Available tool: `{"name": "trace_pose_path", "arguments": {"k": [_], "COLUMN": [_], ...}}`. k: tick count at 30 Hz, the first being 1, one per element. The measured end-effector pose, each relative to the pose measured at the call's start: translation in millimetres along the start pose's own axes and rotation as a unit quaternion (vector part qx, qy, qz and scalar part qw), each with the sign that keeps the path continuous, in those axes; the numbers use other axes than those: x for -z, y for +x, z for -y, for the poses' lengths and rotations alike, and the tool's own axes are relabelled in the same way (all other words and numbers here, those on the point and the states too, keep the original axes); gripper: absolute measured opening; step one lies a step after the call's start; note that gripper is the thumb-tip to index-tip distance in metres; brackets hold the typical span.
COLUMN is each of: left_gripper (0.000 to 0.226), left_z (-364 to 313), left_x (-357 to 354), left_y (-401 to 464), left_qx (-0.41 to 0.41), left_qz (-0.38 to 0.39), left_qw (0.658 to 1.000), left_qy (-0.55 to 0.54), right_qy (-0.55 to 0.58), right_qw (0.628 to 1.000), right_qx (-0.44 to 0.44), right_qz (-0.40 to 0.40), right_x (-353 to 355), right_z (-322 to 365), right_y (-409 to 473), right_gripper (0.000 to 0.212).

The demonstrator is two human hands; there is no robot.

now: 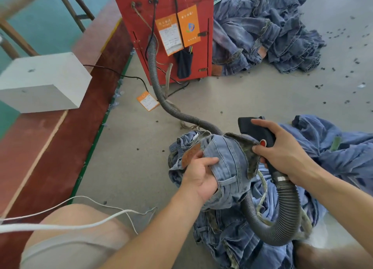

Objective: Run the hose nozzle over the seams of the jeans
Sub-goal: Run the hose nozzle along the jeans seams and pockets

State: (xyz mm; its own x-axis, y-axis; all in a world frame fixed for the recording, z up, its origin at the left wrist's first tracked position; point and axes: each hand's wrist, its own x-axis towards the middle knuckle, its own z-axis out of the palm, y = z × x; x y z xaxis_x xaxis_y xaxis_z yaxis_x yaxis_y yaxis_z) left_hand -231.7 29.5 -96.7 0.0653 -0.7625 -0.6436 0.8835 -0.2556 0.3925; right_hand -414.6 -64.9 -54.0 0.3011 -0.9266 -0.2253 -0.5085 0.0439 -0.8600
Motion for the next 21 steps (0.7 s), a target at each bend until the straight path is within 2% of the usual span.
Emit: {"name": "trace_pose_path", "arguments": {"k": [4, 6, 8, 11, 13, 16, 19, 21], "left_gripper": [0.018, 0.015, 0.012, 0.028, 0.036, 0.053, 0.063, 0.067], "left_z": [-13, -24, -33, -39, -39, -42, -38, -33], "left_x": [0, 1, 5, 14, 17, 20, 23, 25], "left_y": [-5, -1, 4, 2, 0, -3, -5, -6], "left_qx": [-0.030, -0.050, -0.054, -0.030, -0.017, -0.011, -0.010, 0.011], "left_qz": [-0.024, -0.068, -0.077, -0.031, -0.009, 0.045, 0.077, 0.087], "left_qw": [0.996, 0.993, 0.993, 0.998, 0.999, 0.998, 0.997, 0.996], "left_qy": [-0.085, -0.080, -0.069, -0.045, -0.040, -0.030, 0.010, 0.030], "right_qy": [-0.029, -0.030, -0.045, -0.104, -0.135, -0.215, -0.268, -0.263], "right_qw": [0.999, 0.999, 0.998, 0.993, 0.987, 0.963, 0.933, 0.928], "right_qx": [0.004, 0.009, 0.022, 0.048, 0.067, 0.091, 0.104, 0.113], "right_qz": [0.030, 0.041, 0.040, 0.025, 0.046, 0.133, 0.218, 0.237], "right_x": [-4, -3, 1, 14, 24, 31, 20, 7], "right_z": [1, 3, 9, 19, 28, 38, 44, 44], "right_y": [-6, -9, -10, -9, -9, -17, -26, -26], "right_gripper": [0.069, 0.066, 0.071, 0.073, 0.053, 0.021, 0.014, 0.013]}}
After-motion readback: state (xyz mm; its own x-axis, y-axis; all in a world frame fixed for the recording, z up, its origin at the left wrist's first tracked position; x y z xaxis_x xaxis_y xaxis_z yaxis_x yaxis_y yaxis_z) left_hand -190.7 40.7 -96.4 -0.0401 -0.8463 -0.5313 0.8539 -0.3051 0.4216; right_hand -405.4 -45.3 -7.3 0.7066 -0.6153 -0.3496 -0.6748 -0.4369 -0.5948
